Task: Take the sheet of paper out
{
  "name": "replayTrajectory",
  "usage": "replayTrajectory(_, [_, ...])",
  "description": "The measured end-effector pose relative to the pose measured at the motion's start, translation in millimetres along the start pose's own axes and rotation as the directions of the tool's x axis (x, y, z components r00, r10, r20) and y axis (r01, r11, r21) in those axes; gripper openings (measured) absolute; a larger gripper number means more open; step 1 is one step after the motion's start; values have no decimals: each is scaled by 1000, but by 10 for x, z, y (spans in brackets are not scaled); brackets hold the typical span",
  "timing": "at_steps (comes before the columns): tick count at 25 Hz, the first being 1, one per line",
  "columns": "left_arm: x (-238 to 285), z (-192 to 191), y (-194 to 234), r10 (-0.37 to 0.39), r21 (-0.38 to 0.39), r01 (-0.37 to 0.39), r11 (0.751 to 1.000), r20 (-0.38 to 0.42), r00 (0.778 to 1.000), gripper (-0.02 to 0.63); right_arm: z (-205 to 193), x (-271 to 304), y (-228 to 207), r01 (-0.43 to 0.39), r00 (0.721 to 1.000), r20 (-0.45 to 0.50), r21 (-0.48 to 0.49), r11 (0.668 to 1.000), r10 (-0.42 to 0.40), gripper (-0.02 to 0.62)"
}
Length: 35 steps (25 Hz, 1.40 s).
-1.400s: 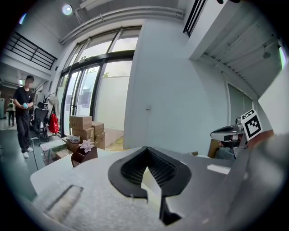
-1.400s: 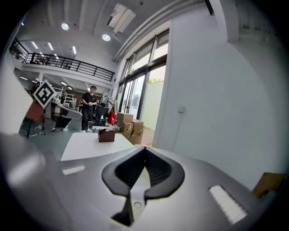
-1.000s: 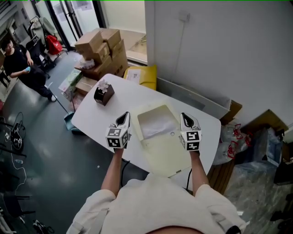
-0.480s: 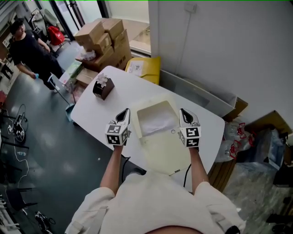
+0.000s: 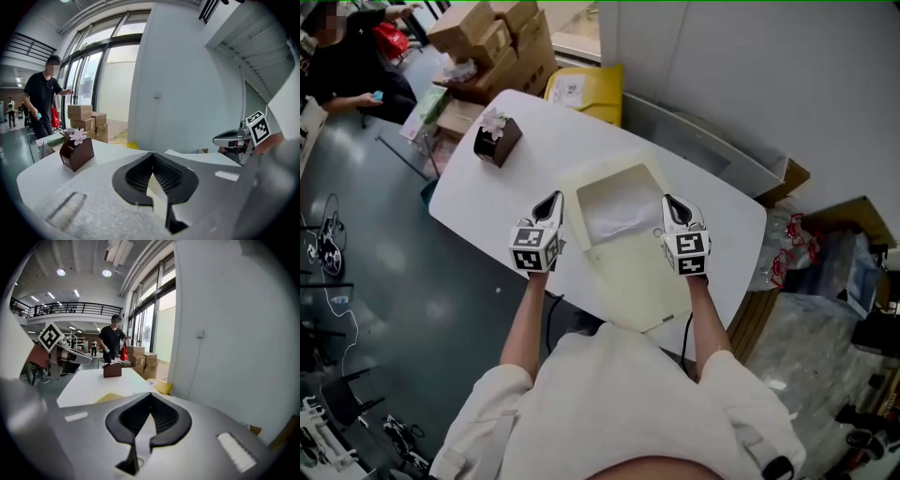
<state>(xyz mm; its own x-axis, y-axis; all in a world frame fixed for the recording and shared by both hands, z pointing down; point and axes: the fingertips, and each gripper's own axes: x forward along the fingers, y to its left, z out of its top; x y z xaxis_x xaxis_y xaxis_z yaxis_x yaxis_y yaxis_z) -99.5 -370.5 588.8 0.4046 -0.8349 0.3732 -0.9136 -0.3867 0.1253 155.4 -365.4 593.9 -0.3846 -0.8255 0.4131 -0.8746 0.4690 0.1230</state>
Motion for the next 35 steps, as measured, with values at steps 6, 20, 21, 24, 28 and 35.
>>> replayTrajectory(6, [48, -291, 81, -13, -44, 11, 999, -39, 999, 3, -254, 79, 226, -21, 998, -62, 6, 1000, 21, 2])
replayTrajectory(20, [-30, -971, 191, -16, -122, 1, 992, -123, 992, 3, -1078, 259, 901, -153, 960, -252, -105, 983, 123, 2])
replayTrajectory(21, [-28, -1011, 192, -17, -126, 1, 992, -127, 992, 3, -1150, 266, 947, -167, 954, -271, -135, 977, 126, 2])
replayTrajectory(24, [-30, -1110, 198, -20, -138, 1, 990, -135, 991, 3, -1360, 286, 1068, -215, 939, -321, -270, 939, 123, 2])
replayTrajectory(28, [-38, -1197, 235, -19, -152, -3, 988, -142, 990, 3, -1595, 337, 1174, -282, 923, -372, -487, 827, 96, 2])
replayTrajectory(35, [-88, -1331, 253, -19, -176, -9, 984, -154, 988, 3, -1785, 441, 1253, -338, 925, -379, -794, 506, 24, 5])
